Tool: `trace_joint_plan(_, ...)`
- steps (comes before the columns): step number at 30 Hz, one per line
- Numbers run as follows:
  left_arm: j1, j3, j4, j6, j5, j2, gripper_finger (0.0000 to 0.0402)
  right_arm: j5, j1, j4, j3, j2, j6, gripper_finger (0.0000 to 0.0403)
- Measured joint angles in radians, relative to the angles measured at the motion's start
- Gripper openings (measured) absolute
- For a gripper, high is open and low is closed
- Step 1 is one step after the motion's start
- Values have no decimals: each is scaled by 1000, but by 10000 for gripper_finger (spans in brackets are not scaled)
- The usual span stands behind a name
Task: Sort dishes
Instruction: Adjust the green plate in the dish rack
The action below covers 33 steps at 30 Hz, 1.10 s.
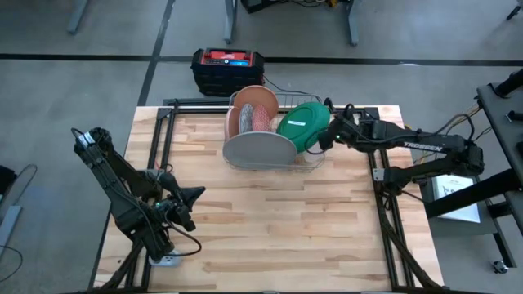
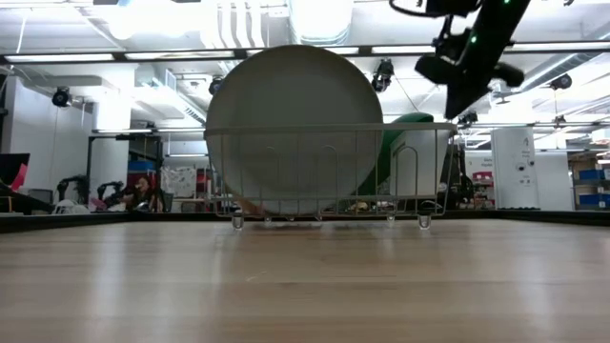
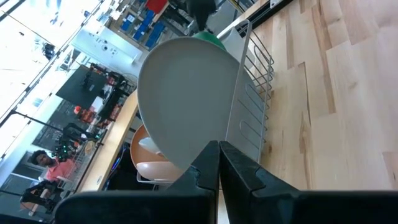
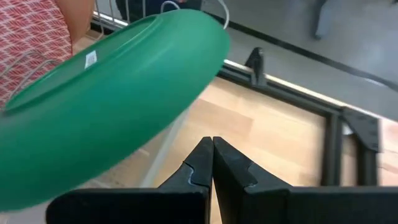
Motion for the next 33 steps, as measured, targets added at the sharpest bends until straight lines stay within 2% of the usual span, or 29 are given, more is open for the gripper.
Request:
trace_joint_plan(6, 0, 0, 0, 0, 0, 0, 0, -8, -10, 200, -65, 0, -82, 0)
trace_joint_plan(14, 0, 0, 0, 0, 0, 0, 0, -10, -10, 379, -61, 0, -199, 0)
trace_joint_plan(23, 0, 0, 0, 0, 0, 0, 0, -193, -8, 566, -60, 4, -283, 0)
trace_joint_plan(29, 0, 0, -1, 0, 0, 0, 0, -204, -8, 577, -60, 16, -335, 0)
trace_joint_plan(33, 0, 0, -1, 0, 0, 0, 0, -212, -9, 667, -60, 31, -406, 0)
